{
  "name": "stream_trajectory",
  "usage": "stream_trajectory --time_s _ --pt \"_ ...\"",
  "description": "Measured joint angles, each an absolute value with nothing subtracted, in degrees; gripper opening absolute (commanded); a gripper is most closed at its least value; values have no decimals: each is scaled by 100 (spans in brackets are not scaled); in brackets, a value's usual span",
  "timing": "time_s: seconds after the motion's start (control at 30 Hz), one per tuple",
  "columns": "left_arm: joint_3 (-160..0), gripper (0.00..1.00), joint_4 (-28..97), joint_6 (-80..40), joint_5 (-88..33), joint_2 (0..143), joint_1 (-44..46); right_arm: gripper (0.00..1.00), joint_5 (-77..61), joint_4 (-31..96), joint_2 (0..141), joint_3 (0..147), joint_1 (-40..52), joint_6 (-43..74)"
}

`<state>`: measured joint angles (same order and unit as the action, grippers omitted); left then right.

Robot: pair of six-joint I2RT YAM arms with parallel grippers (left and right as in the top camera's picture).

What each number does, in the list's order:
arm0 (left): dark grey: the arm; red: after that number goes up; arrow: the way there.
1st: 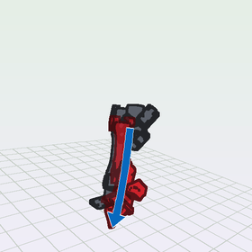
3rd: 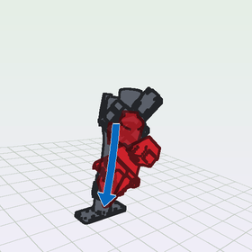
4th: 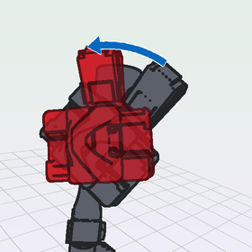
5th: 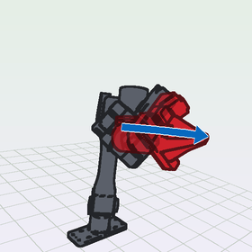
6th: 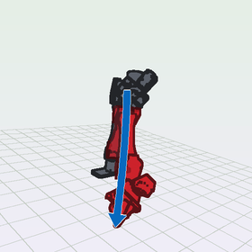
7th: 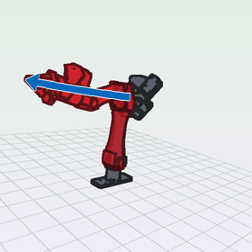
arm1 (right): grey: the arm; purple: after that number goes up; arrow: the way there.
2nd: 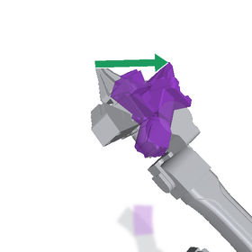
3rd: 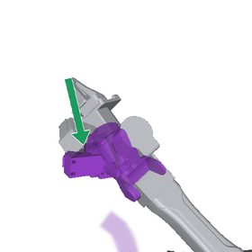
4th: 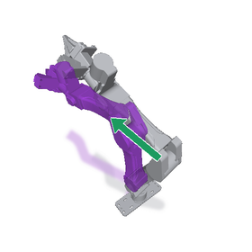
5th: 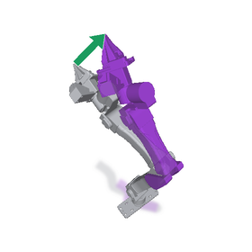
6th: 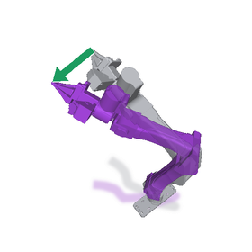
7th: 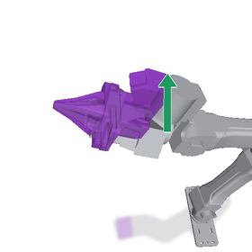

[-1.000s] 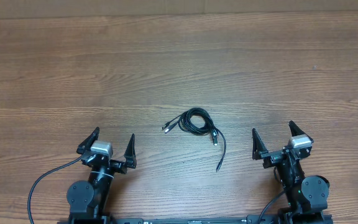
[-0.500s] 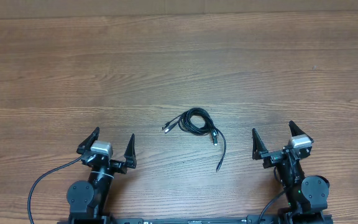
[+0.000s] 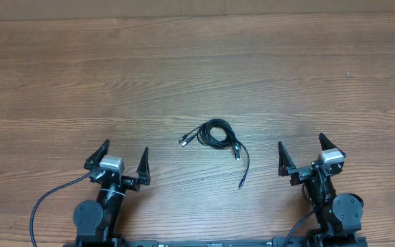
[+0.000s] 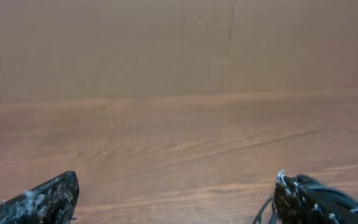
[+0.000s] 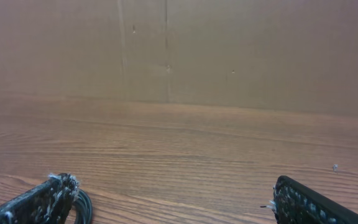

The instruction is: Untangle cables

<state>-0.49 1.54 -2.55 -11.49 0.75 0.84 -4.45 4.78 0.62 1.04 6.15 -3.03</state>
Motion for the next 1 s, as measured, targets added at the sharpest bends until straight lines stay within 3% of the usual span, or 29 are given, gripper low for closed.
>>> stream_trajectory --time_s 0.7,1.0 --pt "-1074 99 1509 -412 -1177 106 86 100 -443 471 62 104 615 -301" --pt "-1610 100 1520 -429 -1153 1428 84 100 -443 475 62 104 613 -303"
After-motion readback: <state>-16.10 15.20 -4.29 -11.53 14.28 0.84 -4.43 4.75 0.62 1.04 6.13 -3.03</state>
